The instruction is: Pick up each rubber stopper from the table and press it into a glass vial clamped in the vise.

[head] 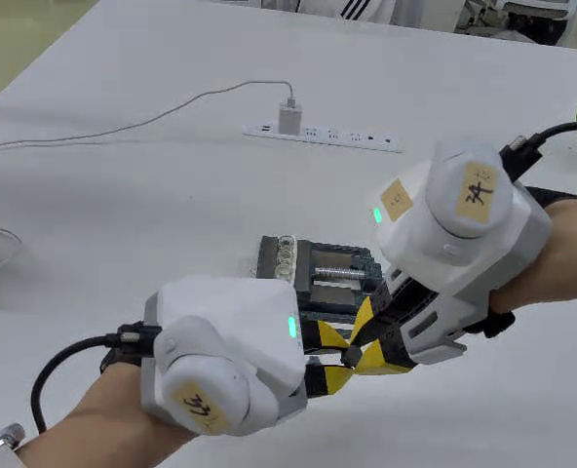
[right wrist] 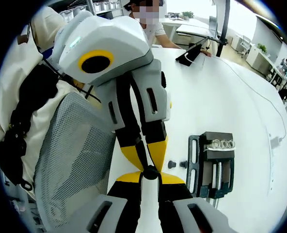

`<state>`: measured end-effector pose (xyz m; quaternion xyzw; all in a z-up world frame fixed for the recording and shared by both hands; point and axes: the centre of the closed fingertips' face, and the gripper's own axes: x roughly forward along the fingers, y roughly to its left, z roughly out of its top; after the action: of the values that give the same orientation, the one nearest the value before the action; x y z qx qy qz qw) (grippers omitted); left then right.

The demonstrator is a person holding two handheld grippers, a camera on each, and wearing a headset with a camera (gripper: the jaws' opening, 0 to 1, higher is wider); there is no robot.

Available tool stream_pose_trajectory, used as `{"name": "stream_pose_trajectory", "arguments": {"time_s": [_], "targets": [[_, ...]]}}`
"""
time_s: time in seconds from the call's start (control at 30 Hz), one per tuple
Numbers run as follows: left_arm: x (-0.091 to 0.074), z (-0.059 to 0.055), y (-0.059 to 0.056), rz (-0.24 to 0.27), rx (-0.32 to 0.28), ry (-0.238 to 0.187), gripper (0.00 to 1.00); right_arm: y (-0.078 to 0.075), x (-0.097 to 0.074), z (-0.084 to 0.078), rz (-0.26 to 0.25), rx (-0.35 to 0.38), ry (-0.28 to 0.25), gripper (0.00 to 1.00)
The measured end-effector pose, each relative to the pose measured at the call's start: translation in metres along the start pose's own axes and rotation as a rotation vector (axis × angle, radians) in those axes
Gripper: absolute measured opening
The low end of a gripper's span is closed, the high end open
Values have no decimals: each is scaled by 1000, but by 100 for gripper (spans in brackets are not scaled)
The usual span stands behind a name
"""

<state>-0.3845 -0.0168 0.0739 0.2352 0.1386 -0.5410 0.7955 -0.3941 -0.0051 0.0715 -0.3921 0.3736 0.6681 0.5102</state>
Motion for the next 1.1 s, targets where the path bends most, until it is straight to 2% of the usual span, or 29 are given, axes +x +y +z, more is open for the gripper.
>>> {"name": "stream_pose_trajectory", "arguments": {"time_s": [0.2, 0.23, 0.3, 0.37, 0.43, 0.57, 0.8, 1.1], "targets": [[-3, 1, 0, 3, -68, -32, 4, 3, -3, 2, -2, -31, -34, 9], [-3, 1, 0, 4, -99, -38, 4, 0, -4, 4, -19, -55, -47, 9], [-4, -1, 2, 8, -115, -43, 4, -1, -6, 5, -34, -73, -60, 13], [-5, -1, 3, 9, -161, -59, 4, -2, -10, 5, -44, -82, -76, 17], [-6, -1, 4, 8, -177, -69, 4, -1, -13, 9, -39, -90, -113, 17], [-7, 1, 4, 3, -220, -95, 4, -1, -16, 10, -45, -92, -145, 15], [-8, 5, -1, -9, -227, -111, 4, 3, -11, 7, -31, -93, -134, 12], [-8, 6, -1, -11, -242, -120, 4, 5, -9, 9, -21, -105, -130, 10]]}}
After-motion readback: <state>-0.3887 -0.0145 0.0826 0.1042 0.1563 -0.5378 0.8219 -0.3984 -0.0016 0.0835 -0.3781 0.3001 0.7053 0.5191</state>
